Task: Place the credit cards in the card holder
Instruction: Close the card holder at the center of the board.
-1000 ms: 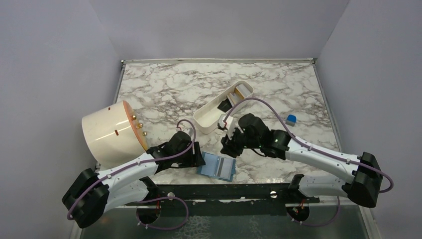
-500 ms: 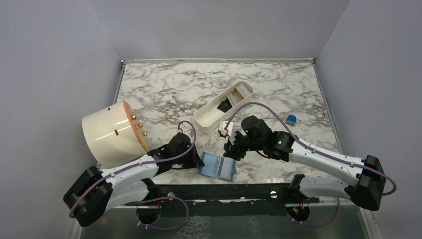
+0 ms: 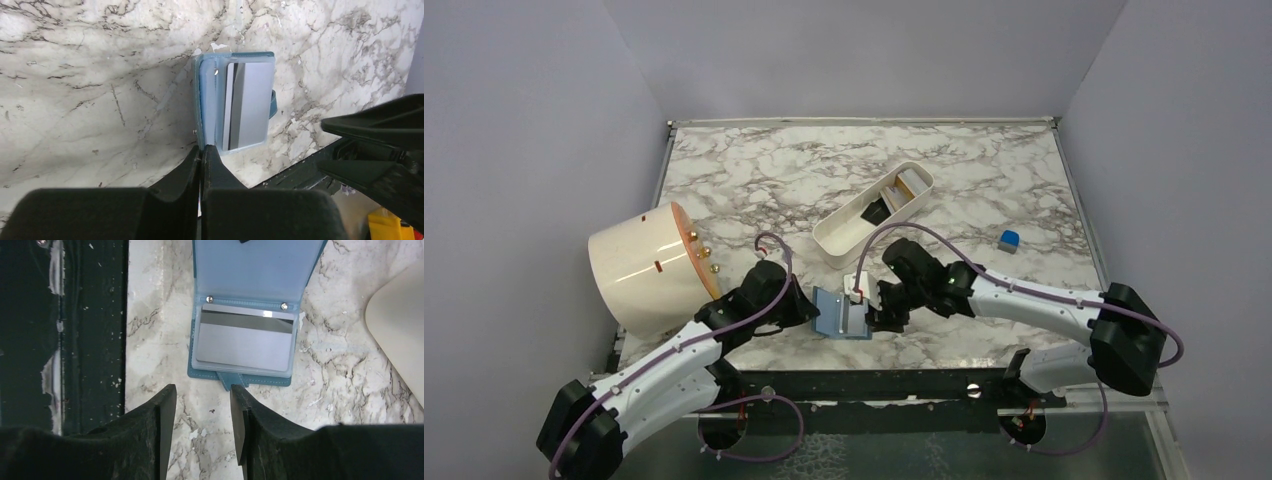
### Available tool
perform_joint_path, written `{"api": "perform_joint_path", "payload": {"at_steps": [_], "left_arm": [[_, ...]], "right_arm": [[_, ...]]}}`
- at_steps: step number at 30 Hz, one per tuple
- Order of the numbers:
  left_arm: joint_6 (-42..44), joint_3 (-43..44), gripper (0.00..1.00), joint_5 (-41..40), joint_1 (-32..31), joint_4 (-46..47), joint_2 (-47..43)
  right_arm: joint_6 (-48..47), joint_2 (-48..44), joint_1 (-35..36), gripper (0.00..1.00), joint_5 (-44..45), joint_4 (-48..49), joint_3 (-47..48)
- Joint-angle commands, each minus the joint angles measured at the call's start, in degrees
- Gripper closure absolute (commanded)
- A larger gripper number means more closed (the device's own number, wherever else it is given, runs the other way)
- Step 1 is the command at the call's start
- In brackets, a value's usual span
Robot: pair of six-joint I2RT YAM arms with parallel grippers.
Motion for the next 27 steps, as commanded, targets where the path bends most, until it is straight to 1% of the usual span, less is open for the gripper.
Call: {"api": "perform_joint_path", "payload": {"at_steps": [1, 4, 10, 14, 23, 27], "left_arm": [[0.37, -0.21, 1.00, -3.01, 0.70, -2.11, -2.88], [0.92, 0.13, 1.00, -3.05, 0.72, -2.21, -2.00], [0.83, -0.14, 1.00, -2.80, 0.72, -1.95, -0.84], [0.82, -0.29, 1.00, -3.07, 0.72, -1.85, -1.24], [1.21, -0.28, 1.00, -3.27, 0.72, -1.57, -0.98], [1.26, -0.01, 1.00, -3.56, 0.77, -1.87, -0.74]], "right_arm": [[-4.46, 3.72, 0.22, 0.56, -0.78, 7.77, -1.99], [-4.64, 6.05, 0.21, 0.56, 0.59, 12.35, -3.50], [-6.94, 10.08, 0.20, 0.58, 1.02, 14.82, -4.14], [-7.13, 11.13, 0.15, 0.58, 5.09, 17.97, -5.29], [-8.19, 14.99, 0.12, 0.59, 8.15, 16.33, -3.75], [-8.62, 15.83, 0.13, 0.63, 9.91, 15.64, -3.26]]}}
